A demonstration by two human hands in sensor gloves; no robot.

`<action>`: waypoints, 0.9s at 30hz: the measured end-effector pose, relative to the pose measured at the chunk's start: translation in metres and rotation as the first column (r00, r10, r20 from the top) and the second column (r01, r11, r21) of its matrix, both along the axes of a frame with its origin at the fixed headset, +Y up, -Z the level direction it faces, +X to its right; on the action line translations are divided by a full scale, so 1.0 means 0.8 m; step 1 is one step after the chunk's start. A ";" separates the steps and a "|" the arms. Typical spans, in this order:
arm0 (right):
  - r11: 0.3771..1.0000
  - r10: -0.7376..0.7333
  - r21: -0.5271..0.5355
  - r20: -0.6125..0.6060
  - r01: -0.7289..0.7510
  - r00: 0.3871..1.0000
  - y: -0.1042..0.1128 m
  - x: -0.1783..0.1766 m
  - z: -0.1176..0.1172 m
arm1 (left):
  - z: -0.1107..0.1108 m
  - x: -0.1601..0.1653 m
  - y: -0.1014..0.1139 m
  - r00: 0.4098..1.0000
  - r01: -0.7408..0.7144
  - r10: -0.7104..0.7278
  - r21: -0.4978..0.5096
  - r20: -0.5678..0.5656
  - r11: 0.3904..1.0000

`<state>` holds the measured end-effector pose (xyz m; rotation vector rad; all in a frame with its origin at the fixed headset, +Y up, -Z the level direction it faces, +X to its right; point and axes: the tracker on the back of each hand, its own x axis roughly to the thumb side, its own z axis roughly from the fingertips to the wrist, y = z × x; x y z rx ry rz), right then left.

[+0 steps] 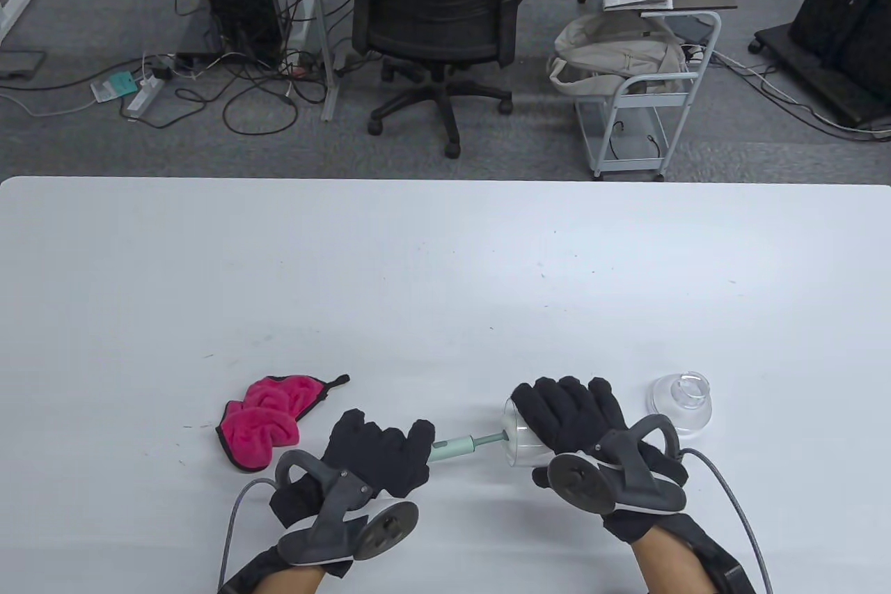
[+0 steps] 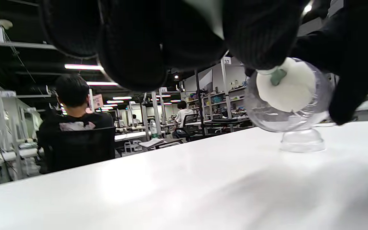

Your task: Brush the shaker cup with the cup brush

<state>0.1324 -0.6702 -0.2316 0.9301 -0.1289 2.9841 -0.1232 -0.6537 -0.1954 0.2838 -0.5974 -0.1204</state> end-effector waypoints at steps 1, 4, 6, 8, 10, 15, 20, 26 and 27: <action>0.999 -0.002 -0.038 -0.009 0.001 1.000 -0.002 -0.004 0.001 | 0.000 0.001 -0.001 1.000 0.001 -0.001 -0.005 0.001 1.000; 0.998 -0.019 -0.055 -0.069 0.015 0.997 -0.007 -0.017 0.005 | -0.002 0.008 -0.009 0.999 0.011 -0.010 -0.041 0.036 0.999; 0.997 -0.049 -0.067 -0.103 0.042 0.994 -0.010 -0.024 0.008 | -0.002 0.016 -0.014 0.998 0.030 -0.027 -0.074 0.049 0.997; 1.000 0.007 0.000 -0.082 -0.007 0.997 -0.009 -0.021 0.007 | -0.002 0.016 -0.015 0.998 0.053 -0.049 -0.090 0.037 0.995; 0.998 -0.043 0.050 -0.068 0.047 0.997 -0.005 -0.013 0.005 | -0.004 0.017 -0.014 0.997 0.032 -0.022 -0.141 0.072 0.990; 0.997 -0.006 0.077 0.010 0.005 1.000 -0.002 0.006 -0.004 | -0.002 0.006 -0.004 1.000 -0.004 0.006 -0.062 0.025 0.998; 0.997 0.029 -0.065 -0.015 -0.030 0.999 -0.010 -0.008 -0.002 | 0.002 0.003 0.002 0.999 0.034 -0.034 0.006 -0.002 0.999; 1.000 0.011 0.000 -0.110 -0.011 0.994 -0.014 -0.029 0.005 | -0.002 0.014 -0.012 0.997 0.083 -0.082 -0.080 0.008 0.993; 0.999 -0.019 0.044 -0.118 0.024 0.993 -0.011 -0.025 0.004 | -0.004 0.012 -0.012 0.999 0.052 -0.051 -0.100 0.021 0.994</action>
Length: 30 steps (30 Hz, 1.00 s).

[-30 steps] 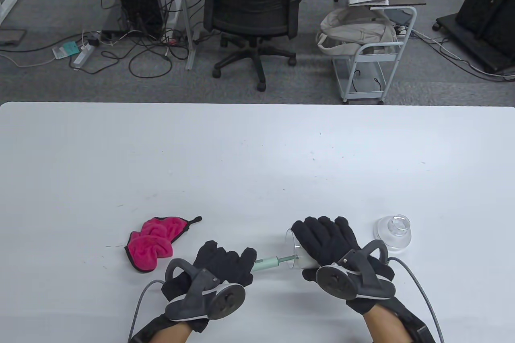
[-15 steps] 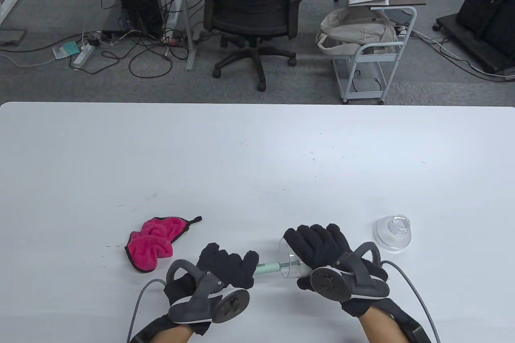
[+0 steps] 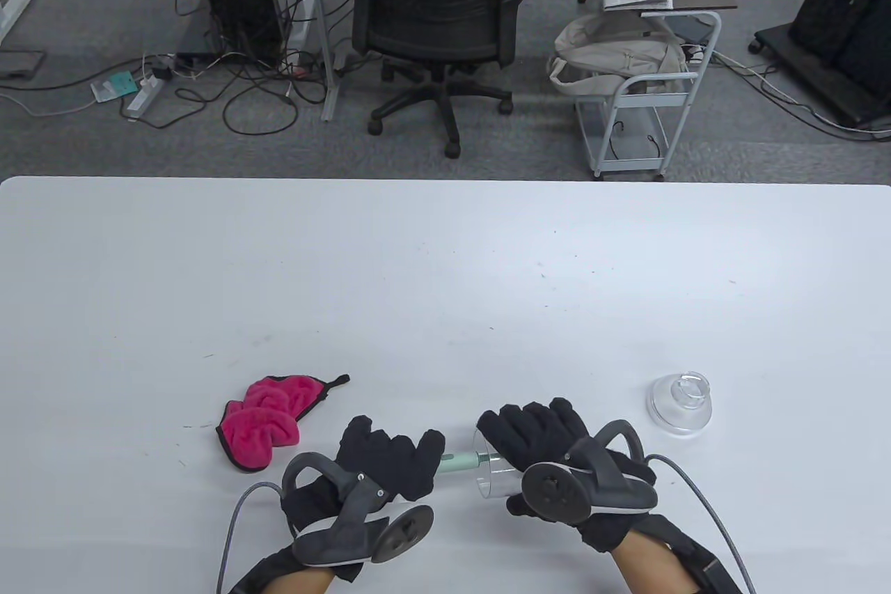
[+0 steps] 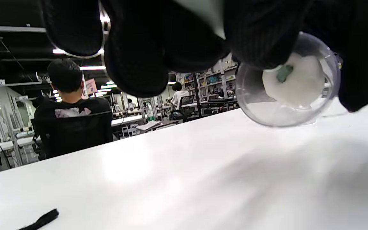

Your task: Brush the shaker cup with the cup brush

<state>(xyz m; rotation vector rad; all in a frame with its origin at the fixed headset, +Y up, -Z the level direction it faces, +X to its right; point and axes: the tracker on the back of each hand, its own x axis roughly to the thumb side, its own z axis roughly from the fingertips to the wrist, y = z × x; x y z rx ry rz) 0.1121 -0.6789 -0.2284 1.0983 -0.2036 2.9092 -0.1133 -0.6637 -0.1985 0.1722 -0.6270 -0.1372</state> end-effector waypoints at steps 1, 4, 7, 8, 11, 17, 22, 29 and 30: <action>0.999 -0.041 0.016 0.017 0.041 0.999 0.004 0.005 -0.001 | -0.002 -0.001 0.000 1.000 -0.013 0.013 -0.034 0.002 0.999; 0.993 -0.098 0.069 0.059 0.093 0.994 0.015 0.023 -0.006 | -0.001 -0.008 0.006 0.998 -0.070 0.070 -0.021 0.001 0.997; 0.999 -0.010 0.034 0.100 0.007 0.995 0.012 0.030 -0.006 | 0.002 -0.020 0.015 0.994 -0.108 0.108 0.055 0.002 0.993; 1.000 0.016 -0.013 0.093 -0.015 0.996 0.010 0.027 -0.005 | 0.002 -0.020 0.015 0.996 -0.092 0.092 0.058 0.003 0.994; 0.996 0.015 -0.090 0.044 -0.011 0.999 0.003 0.011 -0.001 | 0.002 -0.014 0.009 0.999 -0.054 0.054 0.051 0.007 0.997; 0.996 -0.032 0.082 0.034 0.029 0.999 0.004 0.009 0.002 | -0.003 -0.003 -0.004 0.997 -0.054 0.058 -0.066 0.049 0.996; 0.998 0.014 0.062 0.131 -0.022 0.991 0.012 0.030 -0.004 | 0.005 -0.016 0.014 0.994 -0.111 0.110 0.079 0.013 0.991; 0.994 -0.031 -0.103 0.016 0.032 0.999 -0.002 0.005 0.002 | 0.005 -0.002 0.005 0.999 -0.025 0.022 0.074 0.041 0.997; 0.994 -0.043 -0.104 0.002 0.043 0.999 -0.002 0.001 0.003 | 0.005 0.001 0.003 0.999 -0.018 0.015 0.054 0.043 0.998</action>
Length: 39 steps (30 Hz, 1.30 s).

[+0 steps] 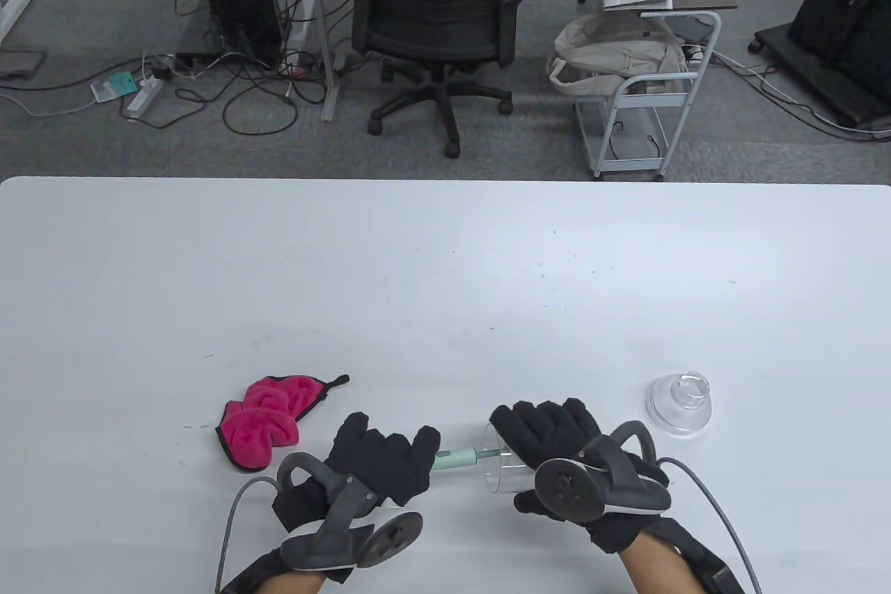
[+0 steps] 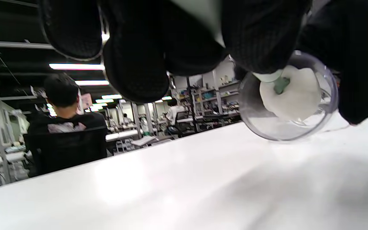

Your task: Brush the shaker cup with the cup brush

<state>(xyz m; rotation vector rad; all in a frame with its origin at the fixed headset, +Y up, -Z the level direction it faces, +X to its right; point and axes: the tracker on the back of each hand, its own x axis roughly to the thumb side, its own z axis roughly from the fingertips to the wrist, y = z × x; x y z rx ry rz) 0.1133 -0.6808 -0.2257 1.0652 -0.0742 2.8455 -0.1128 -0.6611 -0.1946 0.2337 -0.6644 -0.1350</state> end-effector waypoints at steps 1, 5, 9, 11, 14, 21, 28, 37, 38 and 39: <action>1.000 0.011 0.023 0.006 -0.011 1.000 -0.001 -0.004 0.002 | -0.001 0.002 -0.002 1.000 0.017 -0.018 -0.021 -0.023 1.000; 0.990 0.005 0.138 0.059 -0.013 0.998 0.009 0.010 -0.004 | -0.005 -0.002 -0.003 1.000 -0.025 0.026 -0.103 0.004 0.994; 0.994 0.057 0.086 0.119 -0.068 0.991 0.009 0.024 -0.011 | -0.004 -0.007 0.001 0.998 -0.058 0.058 -0.073 -0.005 0.996; 0.994 0.086 0.051 0.117 -0.092 0.989 0.004 0.023 -0.012 | -0.003 -0.010 0.004 0.997 -0.082 0.082 -0.056 -0.013 0.995; 0.991 0.111 -0.079 0.080 -0.105 0.991 -0.002 0.010 -0.010 | 0.000 -0.009 0.006 0.999 -0.032 0.032 0.001 -0.039 0.999; 0.999 0.036 0.024 0.010 -0.037 0.999 -0.001 0.001 -0.004 | -0.004 -0.001 -0.007 1.000 -0.015 0.013 -0.091 -0.023 0.996; 0.998 0.008 0.066 0.109 -0.016 0.994 0.011 0.030 -0.012 | 0.001 -0.007 0.003 0.997 -0.083 0.083 -0.043 0.002 0.996; 0.999 0.024 -0.035 0.002 -0.024 1.000 -0.002 0.001 -0.002 | 0.005 0.003 -0.003 1.000 -0.024 0.024 0.005 0.015 1.000; 1.000 0.006 -0.017 -0.009 -0.007 1.000 -0.003 -0.002 -0.001 | 0.004 0.005 -0.005 1.000 -0.018 0.018 -0.016 0.008 1.000; 0.998 0.055 0.017 0.017 -0.055 0.998 -0.004 -0.001 -0.002 | 0.003 0.003 -0.005 1.000 -0.011 0.011 -0.020 0.000 1.000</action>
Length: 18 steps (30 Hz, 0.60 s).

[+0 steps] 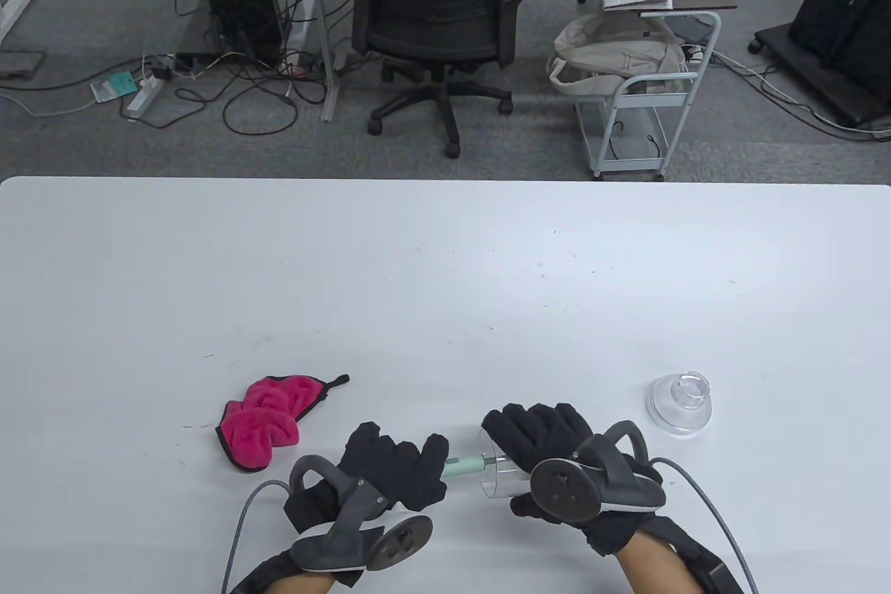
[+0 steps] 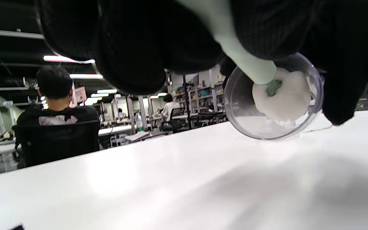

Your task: Brush the shaker cup with the cup brush

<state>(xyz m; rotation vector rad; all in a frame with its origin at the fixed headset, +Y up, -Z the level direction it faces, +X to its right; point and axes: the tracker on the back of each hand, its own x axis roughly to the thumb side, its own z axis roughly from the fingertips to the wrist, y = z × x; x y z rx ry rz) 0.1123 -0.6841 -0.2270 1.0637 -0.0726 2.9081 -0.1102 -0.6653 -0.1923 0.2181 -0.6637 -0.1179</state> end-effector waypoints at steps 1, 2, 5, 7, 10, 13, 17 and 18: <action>0.998 -0.004 0.056 -0.005 0.005 1.000 0.001 0.003 0.000 | -0.003 -0.001 0.000 1.000 -0.010 0.010 -0.020 0.007 1.000; 0.997 -0.030 0.074 -0.008 0.031 1.000 0.002 0.005 0.000 | -0.004 -0.001 -0.001 1.000 -0.013 0.014 -0.042 0.013 0.999; 0.989 -0.096 0.114 0.020 0.093 0.995 0.009 0.018 -0.005 | -0.007 -0.001 -0.002 0.998 -0.048 0.051 -0.086 0.026 0.995; 0.989 -0.106 0.107 0.044 0.101 0.993 0.011 0.024 -0.008 | -0.005 -0.003 0.002 0.998 -0.062 0.063 -0.062 0.022 0.996; 0.994 -0.011 0.111 0.087 0.001 0.996 0.012 0.028 -0.009 | 0.002 -0.009 0.015 0.998 -0.066 0.067 0.051 -0.003 0.997; 1.000 0.010 0.023 0.063 -0.012 0.998 0.009 0.020 -0.006 | 0.004 -0.010 0.018 0.999 -0.053 0.054 0.059 -0.003 0.997; 1.000 -0.009 -0.017 -0.044 0.008 0.999 0.001 -0.008 0.005 | 0.002 0.001 0.007 1.000 -0.015 0.014 0.022 0.021 1.000; 1.000 0.009 -0.008 -0.041 -0.009 0.999 -0.001 -0.012 0.006 | 0.002 0.002 0.004 1.000 0.003 -0.003 0.020 0.012 1.000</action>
